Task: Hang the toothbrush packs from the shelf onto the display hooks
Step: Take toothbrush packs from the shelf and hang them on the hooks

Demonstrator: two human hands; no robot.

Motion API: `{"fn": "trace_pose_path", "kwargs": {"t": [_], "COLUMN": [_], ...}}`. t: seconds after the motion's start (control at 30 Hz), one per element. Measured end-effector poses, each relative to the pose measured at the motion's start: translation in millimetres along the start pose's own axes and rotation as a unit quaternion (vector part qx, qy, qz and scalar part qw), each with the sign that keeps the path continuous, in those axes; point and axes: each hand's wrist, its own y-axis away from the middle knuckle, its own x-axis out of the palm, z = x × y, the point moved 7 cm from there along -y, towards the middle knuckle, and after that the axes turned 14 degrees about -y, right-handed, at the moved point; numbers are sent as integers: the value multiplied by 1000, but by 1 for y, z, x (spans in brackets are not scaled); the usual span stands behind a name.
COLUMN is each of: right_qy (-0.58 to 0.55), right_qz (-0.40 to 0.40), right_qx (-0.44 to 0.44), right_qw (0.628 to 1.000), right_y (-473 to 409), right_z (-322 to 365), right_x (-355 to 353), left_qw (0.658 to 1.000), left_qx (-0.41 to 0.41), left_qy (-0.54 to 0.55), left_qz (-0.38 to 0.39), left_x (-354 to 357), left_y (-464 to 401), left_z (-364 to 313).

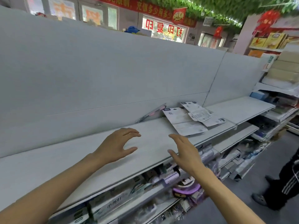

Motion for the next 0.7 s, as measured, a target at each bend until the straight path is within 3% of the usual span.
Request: {"fn": "trace_pose_path", "kwargs": {"t": [0.17, 0.4, 0.53, 0.7], "right_qy": [4, 42, 60, 92], "right_qz": [20, 67, 65, 24], "right_qx": [7, 14, 19, -31], "right_qw": [1000, 997, 996, 995], "right_y": [-61, -115, -133, -138], "right_z": [-84, -142, -155, -157], "right_x": [-10, 22, 42, 43], "left_qw": [999, 985, 954, 901], "left_qx": [-39, -42, -43, 17], "left_qy": [-34, -168, -295, -432], "left_qz": [2, -1, -1, -33], "left_x": [50, 105, 126, 150], "left_y": [-81, -189, -232, -240], "left_z": [-5, 6, 11, 21]}}
